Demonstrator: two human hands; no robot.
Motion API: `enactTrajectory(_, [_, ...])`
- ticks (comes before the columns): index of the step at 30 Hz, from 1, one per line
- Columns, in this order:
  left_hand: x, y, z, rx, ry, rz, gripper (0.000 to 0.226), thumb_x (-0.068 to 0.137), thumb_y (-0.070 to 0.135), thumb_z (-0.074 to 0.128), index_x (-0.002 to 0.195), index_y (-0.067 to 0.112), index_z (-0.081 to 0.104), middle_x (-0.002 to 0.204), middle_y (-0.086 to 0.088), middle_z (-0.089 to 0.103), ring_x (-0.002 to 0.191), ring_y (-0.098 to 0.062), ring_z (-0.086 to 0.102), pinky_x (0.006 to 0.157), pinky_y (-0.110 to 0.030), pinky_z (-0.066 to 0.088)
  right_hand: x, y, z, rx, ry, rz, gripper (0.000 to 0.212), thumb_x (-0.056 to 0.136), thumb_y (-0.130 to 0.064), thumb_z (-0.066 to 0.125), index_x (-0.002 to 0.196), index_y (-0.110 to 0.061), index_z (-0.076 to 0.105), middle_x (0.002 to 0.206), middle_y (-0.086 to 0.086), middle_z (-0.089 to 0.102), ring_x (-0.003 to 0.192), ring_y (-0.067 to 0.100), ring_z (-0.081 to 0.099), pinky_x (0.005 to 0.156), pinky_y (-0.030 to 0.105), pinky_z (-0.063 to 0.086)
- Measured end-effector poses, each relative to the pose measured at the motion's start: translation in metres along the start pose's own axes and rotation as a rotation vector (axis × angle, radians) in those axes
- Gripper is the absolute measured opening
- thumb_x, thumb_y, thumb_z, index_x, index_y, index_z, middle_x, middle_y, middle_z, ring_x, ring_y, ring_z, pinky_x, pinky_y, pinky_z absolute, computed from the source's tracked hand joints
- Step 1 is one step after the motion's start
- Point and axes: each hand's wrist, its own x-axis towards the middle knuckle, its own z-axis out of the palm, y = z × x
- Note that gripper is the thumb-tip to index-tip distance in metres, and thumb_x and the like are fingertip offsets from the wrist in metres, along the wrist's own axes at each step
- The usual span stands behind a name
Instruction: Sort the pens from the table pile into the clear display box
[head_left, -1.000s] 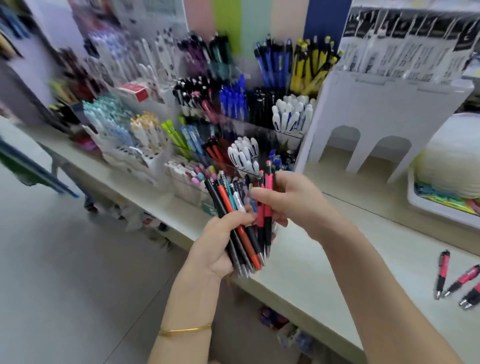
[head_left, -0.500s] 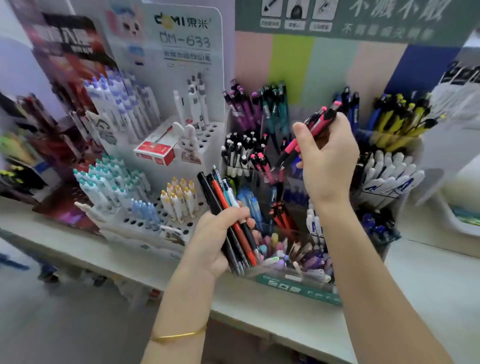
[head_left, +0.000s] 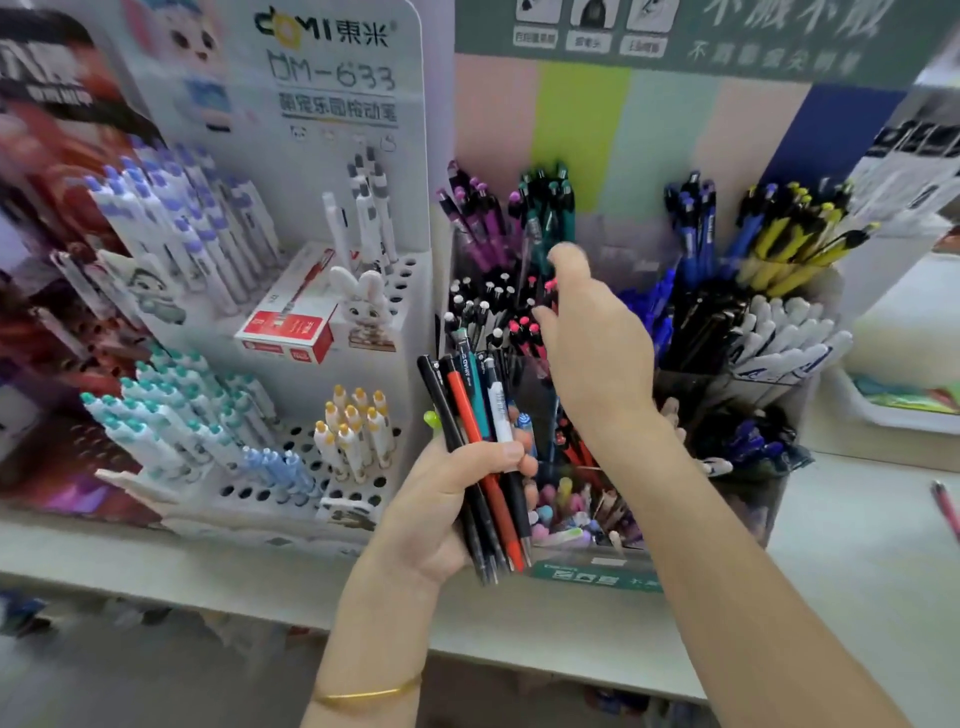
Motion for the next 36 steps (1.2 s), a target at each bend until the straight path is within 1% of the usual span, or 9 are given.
enactTrajectory(4, [-0.002, -0.002, -0.001, -0.021, -0.084, 0.002, 0.015, 0.062, 0.009, 0.071, 0.075, 0.014, 0.075, 0.070, -0.004, 0.061, 0.057, -0.016, 0.061, 0.050, -0.028, 0.052, 0.001, 0.002, 0.002, -0.013, -0.109, 0.007, 0.020, 0.096, -0.006, 0.053, 0.114, -0.009, 0.045, 0.095, 0.010, 0.059, 0.068, 0.024, 0.046, 0.055, 0.031, 0.032])
enactTrajectory(7, [-0.003, -0.004, -0.002, -0.061, -0.098, -0.010, 0.023, 0.062, 0.009, 0.072, 0.085, 0.011, 0.070, 0.071, -0.004, 0.061, 0.058, -0.016, 0.061, 0.050, -0.028, 0.052, 0.003, 0.004, -0.001, -0.001, -0.164, 0.012, 0.015, 0.095, -0.005, 0.055, 0.108, -0.007, 0.048, 0.102, 0.012, 0.058, 0.074, 0.024, 0.049, 0.060, 0.030, 0.033])
enactTrajectory(10, [-0.006, -0.006, -0.001, -0.077, -0.083, -0.002, 0.038, 0.063, 0.007, 0.072, 0.098, 0.010, 0.059, 0.072, -0.006, 0.061, 0.059, -0.018, 0.061, 0.051, -0.028, 0.052, 0.000, 0.002, 0.001, 0.013, -0.205, 0.026, 0.029, 0.093, -0.003, 0.056, 0.120, -0.009, 0.045, 0.111, 0.013, 0.053, 0.077, 0.025, 0.055, 0.059, 0.031, 0.034])
enactTrajectory(12, [-0.008, -0.006, 0.002, -0.044, -0.032, 0.008, 0.040, 0.063, 0.006, 0.073, 0.099, 0.010, 0.056, 0.070, -0.006, 0.062, 0.059, -0.019, 0.061, 0.051, -0.028, 0.053, -0.008, 0.002, -0.005, 0.082, -0.104, 0.029, 0.048, 0.093, -0.003, 0.054, 0.137, -0.012, 0.036, 0.115, 0.012, 0.050, 0.073, 0.026, 0.057, 0.058, 0.030, 0.040])
enactTrajectory(15, [-0.012, -0.008, 0.007, 0.009, 0.044, 0.037, 0.030, 0.069, 0.000, 0.066, 0.096, 0.008, 0.055, 0.065, -0.006, 0.060, 0.055, -0.017, 0.060, 0.049, -0.028, 0.052, -0.028, 0.003, -0.025, 0.384, 0.104, 0.009, 0.022, 0.095, -0.016, 0.054, 0.116, -0.010, 0.054, 0.106, 0.006, 0.053, 0.074, 0.019, 0.054, 0.064, 0.027, 0.042])
enactTrajectory(18, [-0.014, -0.011, 0.011, 0.055, 0.062, 0.109, 0.024, 0.071, 0.000, 0.062, 0.094, 0.004, 0.055, 0.064, -0.006, 0.057, 0.055, -0.015, 0.059, 0.049, -0.027, 0.051, -0.046, 0.002, -0.038, 0.679, -0.312, 0.029, 0.025, 0.087, -0.041, 0.063, 0.085, -0.016, 0.058, 0.077, -0.007, 0.058, 0.066, 0.008, 0.056, 0.061, 0.025, 0.048])
enactTrajectory(21, [-0.019, -0.014, 0.009, 0.040, 0.051, 0.138, 0.020, 0.074, 0.000, 0.057, 0.094, 0.002, 0.058, 0.065, -0.007, 0.058, 0.057, -0.016, 0.060, 0.050, -0.027, 0.052, -0.053, -0.003, -0.036, 0.814, -0.621, 0.040, 0.033, 0.081, -0.037, 0.072, 0.084, -0.008, 0.056, 0.058, -0.006, 0.061, 0.043, 0.003, 0.055, 0.045, 0.015, 0.043])
enactTrajectory(28, [-0.024, -0.008, -0.010, -0.158, 0.051, 0.003, 0.045, 0.057, 0.006, 0.071, 0.101, 0.000, 0.064, 0.079, -0.017, 0.065, 0.061, -0.027, 0.066, 0.055, -0.031, 0.056, -0.048, -0.013, -0.030, 0.902, -0.628, 0.094, 0.033, 0.089, -0.028, 0.065, 0.070, -0.003, 0.055, 0.050, 0.002, 0.056, 0.038, 0.011, 0.055, 0.040, 0.022, 0.044])
enactTrajectory(36, [-0.033, 0.011, -0.028, -0.216, 0.020, -0.010, 0.024, 0.060, -0.004, 0.065, 0.078, 0.006, 0.077, 0.095, -0.020, 0.071, 0.087, -0.028, 0.073, 0.058, -0.033, 0.058, -0.042, -0.038, -0.021, 1.052, -0.590, 0.217, 0.029, 0.094, -0.028, 0.058, 0.079, -0.004, 0.053, 0.053, -0.001, 0.053, 0.044, 0.011, 0.056, 0.048, 0.031, 0.053])
